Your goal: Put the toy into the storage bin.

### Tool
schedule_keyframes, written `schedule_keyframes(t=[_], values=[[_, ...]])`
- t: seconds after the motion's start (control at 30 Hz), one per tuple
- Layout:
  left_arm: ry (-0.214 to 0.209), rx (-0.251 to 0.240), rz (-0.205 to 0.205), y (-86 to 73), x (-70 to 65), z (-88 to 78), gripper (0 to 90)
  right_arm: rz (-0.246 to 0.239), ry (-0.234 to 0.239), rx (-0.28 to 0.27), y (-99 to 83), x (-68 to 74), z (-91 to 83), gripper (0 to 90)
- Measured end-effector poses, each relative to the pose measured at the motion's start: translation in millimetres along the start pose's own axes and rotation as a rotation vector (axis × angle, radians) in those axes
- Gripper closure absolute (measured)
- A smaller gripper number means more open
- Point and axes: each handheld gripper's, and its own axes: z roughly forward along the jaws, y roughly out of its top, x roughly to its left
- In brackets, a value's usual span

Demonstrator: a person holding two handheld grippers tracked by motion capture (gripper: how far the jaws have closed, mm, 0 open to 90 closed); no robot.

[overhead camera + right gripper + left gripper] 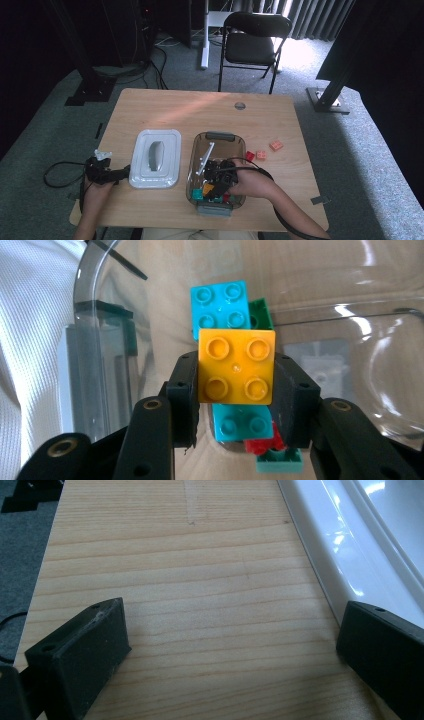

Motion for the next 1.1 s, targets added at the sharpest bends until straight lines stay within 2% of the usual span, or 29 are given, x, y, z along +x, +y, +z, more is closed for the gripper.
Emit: schedule_keyframes(t=[0.3,0.43,0.6,0.93,1.1], values=[[-0.001,0.001,0.001,0.0,0.1,-0.1,0.8,-0.004,0.019,0.014,-1.3,1.0,2.9,58.0],[0.0,0.001,0.002,0.0,0.1,-0.1,0.8,-0.005,0.017,0.003,-3.4,2.6,-1.9,53.9],[-0.001,0.001,0.002,0.0,0.1,-0.1,0.8,0.007,0.01,-0.017,-7.3,1.2,-9.4,53.9],[0.0,0.0,0.0,0.0,0.0,0.0,0.8,0.058,-0.031,-0.103,-26.0,-3.4,-39.4,53.5],[0.0,0.0,0.0,0.0,0.0,0.0,0.8,0.108,-0.08,-0.156,-45.4,-8.8,-63.5,53.4]])
